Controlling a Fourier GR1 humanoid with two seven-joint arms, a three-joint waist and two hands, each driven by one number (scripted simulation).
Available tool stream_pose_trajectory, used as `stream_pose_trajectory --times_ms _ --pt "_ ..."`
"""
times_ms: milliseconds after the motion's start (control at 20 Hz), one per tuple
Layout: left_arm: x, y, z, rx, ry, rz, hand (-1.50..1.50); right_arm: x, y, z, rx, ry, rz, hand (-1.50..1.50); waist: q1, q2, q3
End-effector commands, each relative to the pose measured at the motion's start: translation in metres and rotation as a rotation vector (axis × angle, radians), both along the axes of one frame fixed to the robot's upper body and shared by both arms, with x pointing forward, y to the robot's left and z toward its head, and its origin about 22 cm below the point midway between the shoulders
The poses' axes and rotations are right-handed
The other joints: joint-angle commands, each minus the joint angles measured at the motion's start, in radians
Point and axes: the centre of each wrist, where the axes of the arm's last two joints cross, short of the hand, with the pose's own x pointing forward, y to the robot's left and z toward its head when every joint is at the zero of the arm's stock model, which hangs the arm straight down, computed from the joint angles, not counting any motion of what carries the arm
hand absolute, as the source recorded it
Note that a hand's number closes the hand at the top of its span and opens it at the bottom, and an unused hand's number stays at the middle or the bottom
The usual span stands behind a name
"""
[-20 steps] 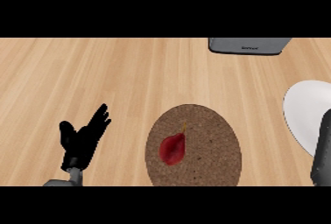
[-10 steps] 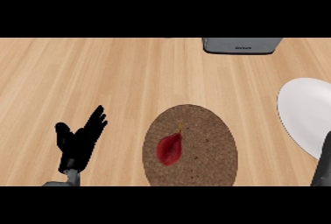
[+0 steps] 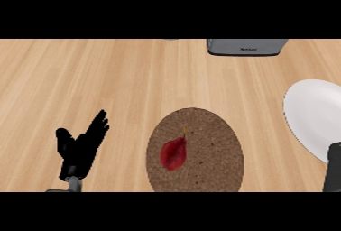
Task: Pick the tomato from the placemat and place it in the plate
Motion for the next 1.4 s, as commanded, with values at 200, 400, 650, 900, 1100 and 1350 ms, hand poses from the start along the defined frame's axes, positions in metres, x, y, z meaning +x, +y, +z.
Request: stream_pose_trajectory --times_ms 200,400,650,900,1100,1350 --pt "0.009 -0.007 -0.001 -0.009 0.019 -0.005 0.0 0.011 -0.008 0.003 -0.23 -0.246 0.028 -1.5 0.009 0.006 -0.001" --pt "-0.006 0.008 -0.015 0.017 0.044 0.021 0.0 -0.005 -0.001 -0.004 -0.307 -0.359 -0.03 -1.5 -0.014 -0.006 -0.005" --pt "-0.001 0.002 -0.005 -0.002 0.049 0.029 0.0 -0.016 0.039 -0.009 -0.273 -0.468 0.004 -1.5 -0.03 -0.013 -0.007" --pt "-0.007 -0.01 -0.005 0.013 0.04 0.03 0.0 -0.026 0.087 -0.009 -0.217 -0.581 0.144 -1.5 -0.023 -0.013 -0.006" --pt "-0.009 0.008 -0.021 -0.001 0.043 0.029 0.0 -0.058 0.111 -0.029 -0.154 -0.571 0.222 -1.5 -0.021 -0.011 -0.008" --pt "-0.006 -0.004 -0.015 -0.001 0.036 0.018 0.0 -0.06 0.131 -0.036 -0.134 -0.562 0.281 -1.5 -0.014 -0.007 -0.009"
